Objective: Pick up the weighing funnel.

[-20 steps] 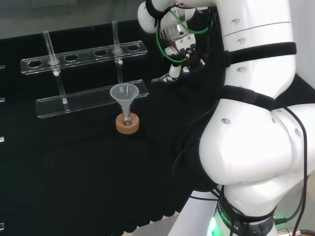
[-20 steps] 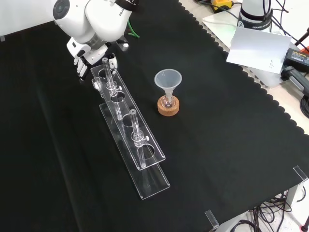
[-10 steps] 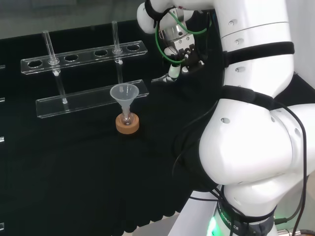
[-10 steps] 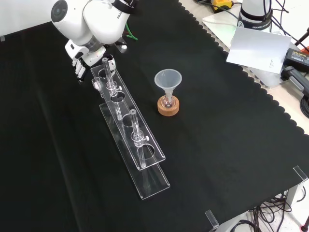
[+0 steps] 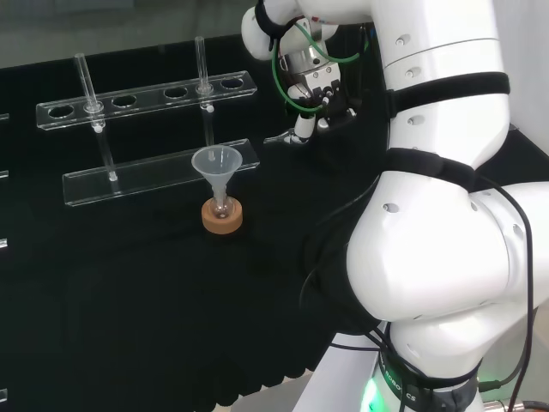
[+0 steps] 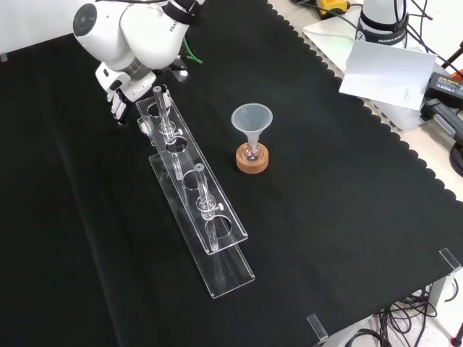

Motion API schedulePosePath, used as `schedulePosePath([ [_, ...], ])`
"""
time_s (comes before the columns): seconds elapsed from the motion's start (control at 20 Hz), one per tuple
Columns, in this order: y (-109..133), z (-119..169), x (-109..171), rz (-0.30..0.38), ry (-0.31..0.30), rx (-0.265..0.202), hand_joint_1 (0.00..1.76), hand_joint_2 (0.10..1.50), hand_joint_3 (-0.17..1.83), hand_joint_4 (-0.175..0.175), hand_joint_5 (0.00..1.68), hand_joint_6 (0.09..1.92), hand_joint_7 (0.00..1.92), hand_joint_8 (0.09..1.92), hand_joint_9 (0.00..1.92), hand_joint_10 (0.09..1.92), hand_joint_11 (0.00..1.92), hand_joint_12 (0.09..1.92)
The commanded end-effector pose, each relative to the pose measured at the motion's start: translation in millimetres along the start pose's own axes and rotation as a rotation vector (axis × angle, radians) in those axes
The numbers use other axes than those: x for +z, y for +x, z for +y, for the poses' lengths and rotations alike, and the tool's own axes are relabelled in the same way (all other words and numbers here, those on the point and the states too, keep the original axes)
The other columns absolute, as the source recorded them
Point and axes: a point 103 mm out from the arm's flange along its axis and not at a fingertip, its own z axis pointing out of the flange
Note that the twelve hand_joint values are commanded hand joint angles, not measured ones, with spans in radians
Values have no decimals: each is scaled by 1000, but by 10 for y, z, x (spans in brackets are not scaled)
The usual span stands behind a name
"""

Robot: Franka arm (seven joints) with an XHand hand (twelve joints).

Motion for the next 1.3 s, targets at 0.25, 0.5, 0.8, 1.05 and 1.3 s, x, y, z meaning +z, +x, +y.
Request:
schedulePosePath([
  [0.25,-20,29,15,7,7,-3,957,550,660,20,686,684,399,687,682,553,483,1282],
  [0.5,-7,68,28,7,11,1,956,552,659,21,688,690,399,690,684,552,487,1280],
  [0.8,4,96,62,9,-2,4,956,555,657,20,684,693,397,691,683,551,489,1278],
  [1.05,-12,97,60,8,0,4,957,558,655,19,681,695,395,692,682,551,492,1278],
  [1.3,-18,110,63,11,3,5,957,569,655,24,702,706,394,693,681,551,494,1277],
])
